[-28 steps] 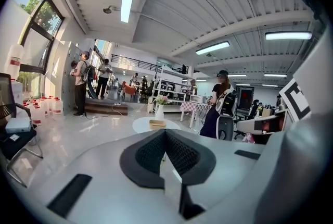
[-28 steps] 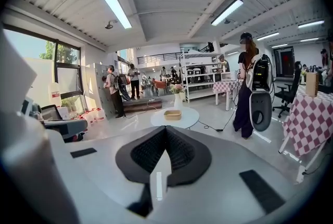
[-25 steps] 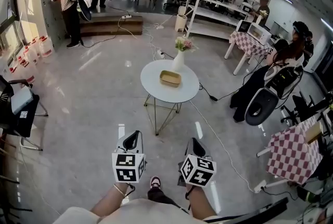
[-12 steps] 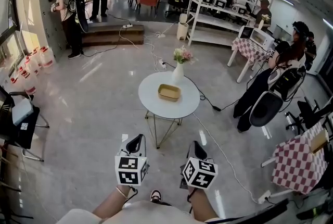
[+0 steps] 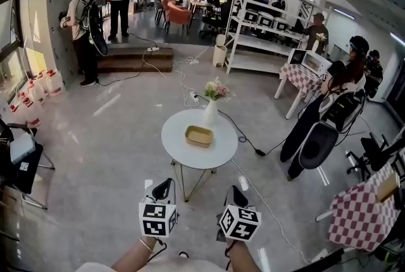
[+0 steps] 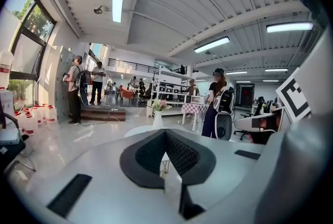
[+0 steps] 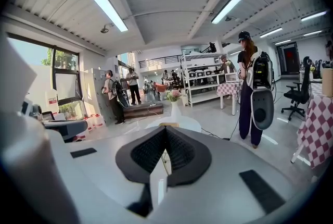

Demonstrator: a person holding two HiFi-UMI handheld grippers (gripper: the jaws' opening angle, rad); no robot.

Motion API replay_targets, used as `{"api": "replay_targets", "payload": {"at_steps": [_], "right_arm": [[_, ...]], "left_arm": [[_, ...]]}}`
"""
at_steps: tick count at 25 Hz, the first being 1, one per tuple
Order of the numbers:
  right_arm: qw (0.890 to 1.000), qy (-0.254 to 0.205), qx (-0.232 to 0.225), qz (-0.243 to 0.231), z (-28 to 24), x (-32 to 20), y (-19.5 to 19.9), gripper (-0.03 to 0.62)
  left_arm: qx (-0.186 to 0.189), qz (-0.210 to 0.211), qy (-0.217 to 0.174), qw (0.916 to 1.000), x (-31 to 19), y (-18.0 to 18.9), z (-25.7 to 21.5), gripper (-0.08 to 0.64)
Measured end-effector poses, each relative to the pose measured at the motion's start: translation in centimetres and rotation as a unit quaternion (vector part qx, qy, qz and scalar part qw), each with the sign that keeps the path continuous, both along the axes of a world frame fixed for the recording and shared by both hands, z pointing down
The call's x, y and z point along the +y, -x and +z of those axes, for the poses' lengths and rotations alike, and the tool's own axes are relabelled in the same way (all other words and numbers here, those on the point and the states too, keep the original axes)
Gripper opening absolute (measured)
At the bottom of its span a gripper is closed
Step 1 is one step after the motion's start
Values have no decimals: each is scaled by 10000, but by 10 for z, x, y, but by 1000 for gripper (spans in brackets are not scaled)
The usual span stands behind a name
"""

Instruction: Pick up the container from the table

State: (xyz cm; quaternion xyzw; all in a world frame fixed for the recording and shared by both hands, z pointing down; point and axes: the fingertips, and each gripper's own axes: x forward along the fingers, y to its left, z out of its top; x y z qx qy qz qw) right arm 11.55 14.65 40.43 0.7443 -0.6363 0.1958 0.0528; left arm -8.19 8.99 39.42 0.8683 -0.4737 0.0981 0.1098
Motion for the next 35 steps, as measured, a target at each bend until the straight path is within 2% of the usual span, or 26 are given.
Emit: {"api": "replay_targets", "payload": {"at_steps": [10,18,27,35], "right_arm": [[9999,24,-41,-92,4,-36,-27,25],[9996,-8,-67,-283,7,-60,-25,25],[9996,110,-151,-216,17,-62,-34,25],[9997,162,-126,-134,22,-66,-41,25]], "left_arm": [[-114,-76,13,9999,-32,-27,4,12],[-111,-78,7,9999,-48,-37,6,12],[-199,-45,14,9998,-53,-43,9,12],[-116,-45,23,9999,-66,-46,11,12]]}}
